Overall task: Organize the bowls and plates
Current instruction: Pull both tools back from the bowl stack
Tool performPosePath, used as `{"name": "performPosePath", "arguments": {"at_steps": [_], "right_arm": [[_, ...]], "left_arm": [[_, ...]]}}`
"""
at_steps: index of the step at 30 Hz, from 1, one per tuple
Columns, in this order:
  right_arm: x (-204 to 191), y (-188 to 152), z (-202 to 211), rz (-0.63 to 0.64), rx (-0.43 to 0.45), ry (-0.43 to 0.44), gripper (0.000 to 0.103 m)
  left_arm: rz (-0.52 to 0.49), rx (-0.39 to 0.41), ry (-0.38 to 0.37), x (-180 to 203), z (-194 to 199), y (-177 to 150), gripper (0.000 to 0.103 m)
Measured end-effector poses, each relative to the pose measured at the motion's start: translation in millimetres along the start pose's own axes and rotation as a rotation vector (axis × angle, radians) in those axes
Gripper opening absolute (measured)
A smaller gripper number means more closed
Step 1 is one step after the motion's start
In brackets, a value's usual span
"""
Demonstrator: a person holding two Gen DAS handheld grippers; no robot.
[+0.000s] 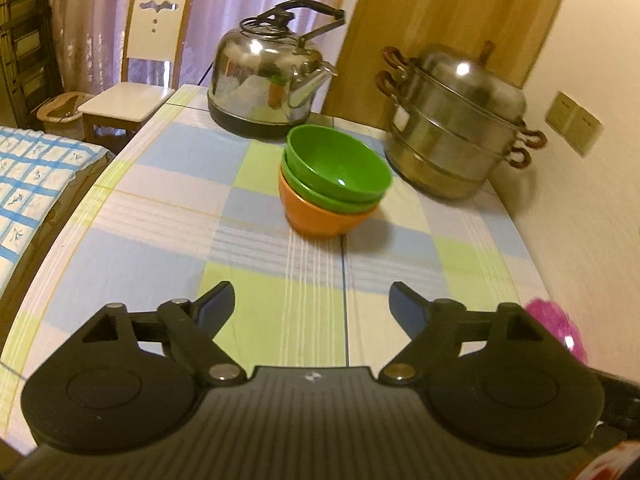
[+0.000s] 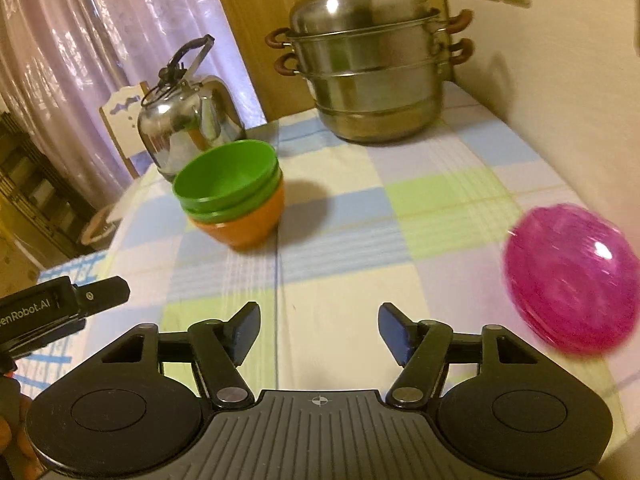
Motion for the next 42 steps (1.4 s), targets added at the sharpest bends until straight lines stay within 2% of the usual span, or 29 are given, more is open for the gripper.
{"name": "performPosePath", "arguments": {"at_steps": [8,15,30,42], "right_arm": [[27,-35,41,-0.008,-0.019,-0.097,0.071],[51,-55,60,-0.021,-0.021,-0.149,0.071],[56,-54,65,-0.053,-0.027,-0.13,0.071],[54,-44,52,-0.078,-0.049,-0.098,0.071]], "left_arm": [[-0.042,-0.014,-0.016,20,24,-30,0.089],[-0.062,-0.034,-0.045,33,31,-46,0.089],[-0.061,-0.02,-0.048,36,37,-43,0.089],[-0.012,-0.026,-0.045,20,26,-30,0.09]]}}
Point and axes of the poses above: each gripper's, at about its wrist camera, not at the fingertips, and z roughly against the way its jaws point, x to its right, y to its top, the point moved 2 cm from there along -z, roughly the way its jaws point, and after that the axes turned 14 degrees about -y, right-handed, at the moved point
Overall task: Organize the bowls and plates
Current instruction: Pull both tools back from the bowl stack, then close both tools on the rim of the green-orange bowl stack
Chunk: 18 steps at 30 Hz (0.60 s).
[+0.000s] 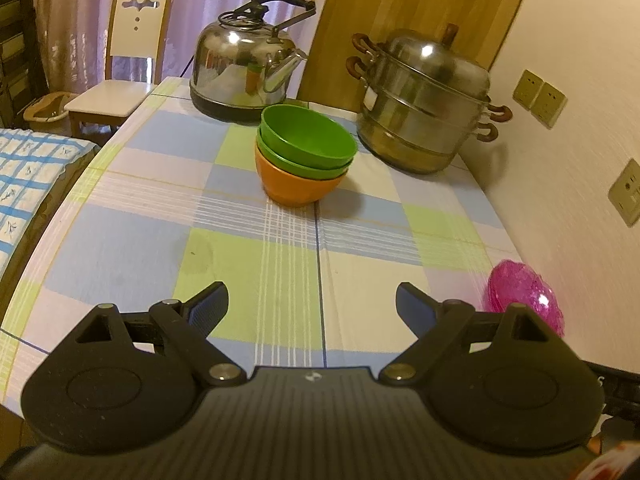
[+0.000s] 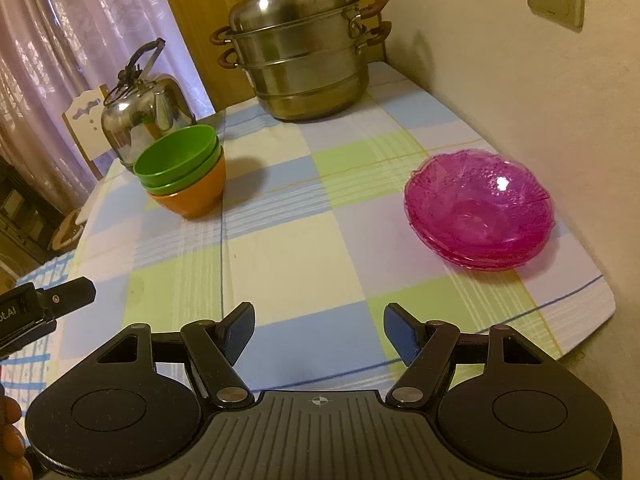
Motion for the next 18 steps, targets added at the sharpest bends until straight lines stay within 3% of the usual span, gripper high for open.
{"name": "performPosePath", "arguments": {"at_steps": [10,18], "right_arm": [[-26,43,-36,-0.001,0.006,0.059,0.071],[-66,100,-84,-0.008,-0.002,0.141,0.071]], "left_arm": [[0.067,0.023,0.011,-37,-30,49,0.09],[0.125,0.037,-0.001,-76,-75,107,0.09]]}}
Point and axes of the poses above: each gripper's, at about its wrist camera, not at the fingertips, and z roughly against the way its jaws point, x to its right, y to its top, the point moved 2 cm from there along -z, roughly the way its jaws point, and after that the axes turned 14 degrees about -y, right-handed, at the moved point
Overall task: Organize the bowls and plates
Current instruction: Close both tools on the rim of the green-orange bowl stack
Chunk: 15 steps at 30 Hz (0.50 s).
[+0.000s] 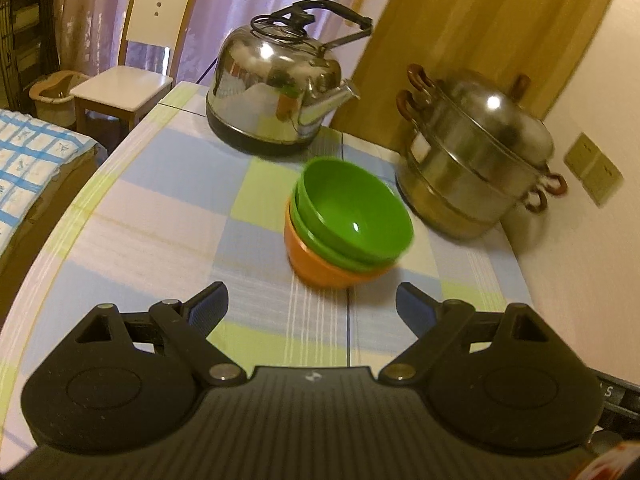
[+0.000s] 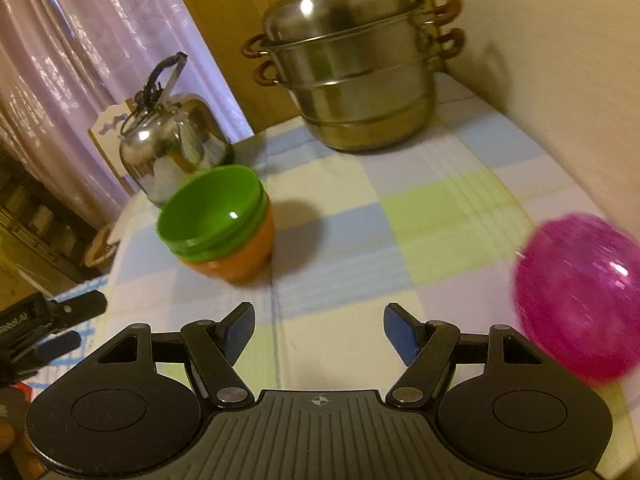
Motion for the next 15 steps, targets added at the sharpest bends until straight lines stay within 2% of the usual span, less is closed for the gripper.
{"name": "performPosePath", "arguments": {"at_steps": [8,15], "right_arm": [[-30,57,-61,-0.014,-0.021,0.063,0.071],[-51,86,-112,-0.041,-0.083,0.119,0.071]], "left_arm": [[0.076,-0.016,-0.015,-29,-56,44,0.089],[0.104,-0.039,-0.016,-41,-98,65,0.084]]}}
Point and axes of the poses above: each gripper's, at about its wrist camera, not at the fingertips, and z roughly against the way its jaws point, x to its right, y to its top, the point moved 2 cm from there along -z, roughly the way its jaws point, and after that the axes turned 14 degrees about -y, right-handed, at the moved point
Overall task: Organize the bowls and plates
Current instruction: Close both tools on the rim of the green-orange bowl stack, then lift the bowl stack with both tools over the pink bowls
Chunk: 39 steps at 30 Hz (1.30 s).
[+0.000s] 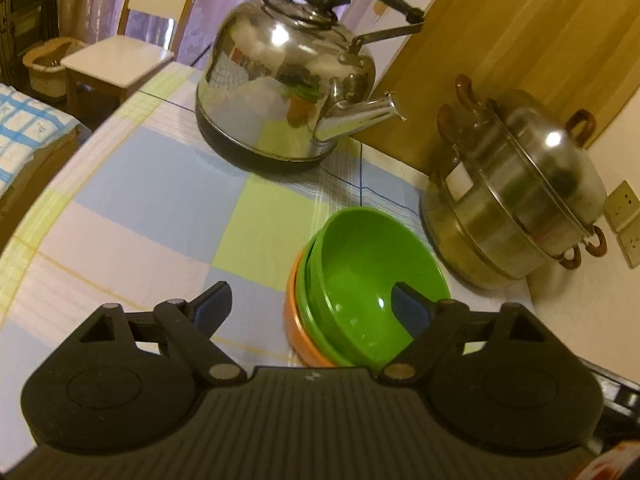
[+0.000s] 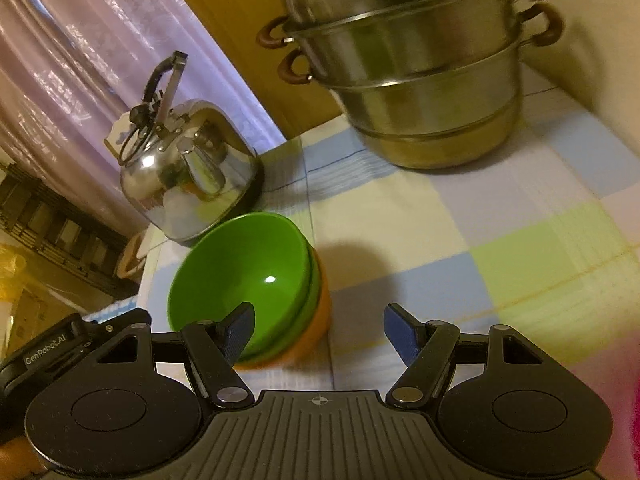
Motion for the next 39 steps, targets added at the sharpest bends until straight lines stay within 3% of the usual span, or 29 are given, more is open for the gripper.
{"name": "performPosePath", "arguments": {"at_steps": [7,17,21,23,30,39], "right_arm": [[-12,14,-43,0.002,-0.074,0.011,0.071],[-16,14,-79,0.007,-0.14,-0.011,0.07],[-16,13,-87,0.004,-0.164,-0.013,0.05],[-17,12,-90,0.004,-0.172,-0.009,0.048],[-24,12,-99,0.012,-0.187,-0.005,0.033],[-26,7,-94,0.022,-0.164,-0.034,0.028]], "left_arm": [[0.034,-0.074,-0.012,-9,-38,2,0.069],[0.045,-0.129,-0.018,-22,-63,1,0.045],[0.054,-0.145,-0.022,-24,-70,0,0.039],[0.052,-0.151,-0.021,-24,-72,-1,0.035],[0.027,-0.156,-0.008,-26,-73,-3,0.031],[0.0,-0.171,0.003,-21,-66,-11,0.031]]}}
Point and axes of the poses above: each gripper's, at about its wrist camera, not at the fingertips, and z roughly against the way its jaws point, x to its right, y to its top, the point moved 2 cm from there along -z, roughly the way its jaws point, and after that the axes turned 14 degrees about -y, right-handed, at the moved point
